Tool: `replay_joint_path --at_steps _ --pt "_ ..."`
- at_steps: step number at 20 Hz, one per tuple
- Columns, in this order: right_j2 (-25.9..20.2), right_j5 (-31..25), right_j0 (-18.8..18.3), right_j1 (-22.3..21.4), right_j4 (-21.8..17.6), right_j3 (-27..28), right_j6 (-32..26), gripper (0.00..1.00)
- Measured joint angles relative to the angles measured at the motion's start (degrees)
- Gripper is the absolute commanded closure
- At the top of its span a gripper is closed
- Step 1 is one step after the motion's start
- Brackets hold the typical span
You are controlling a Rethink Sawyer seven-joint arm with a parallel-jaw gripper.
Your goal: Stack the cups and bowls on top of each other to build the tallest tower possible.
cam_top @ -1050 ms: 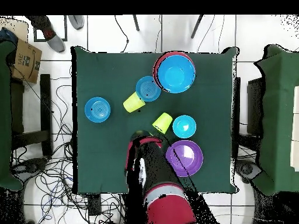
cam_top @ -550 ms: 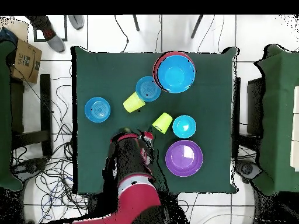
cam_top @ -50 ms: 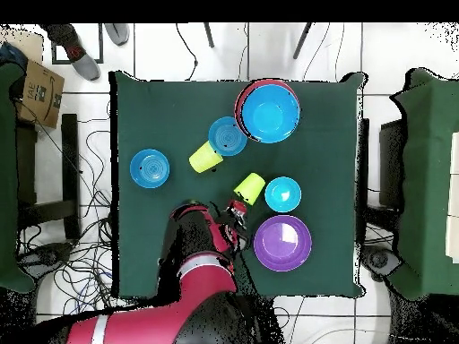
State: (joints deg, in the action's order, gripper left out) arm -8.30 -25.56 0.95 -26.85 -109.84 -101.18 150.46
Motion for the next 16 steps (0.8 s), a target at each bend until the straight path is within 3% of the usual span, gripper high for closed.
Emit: replay_joint_path --at_steps 8,16 --pt "5.18 -4.90 1.43 2.21 9.26 3.28 -2.78 0.00" --pt "8.58 -7.33 4.37 3.38 12.02 4.96 -4.69 0.00"
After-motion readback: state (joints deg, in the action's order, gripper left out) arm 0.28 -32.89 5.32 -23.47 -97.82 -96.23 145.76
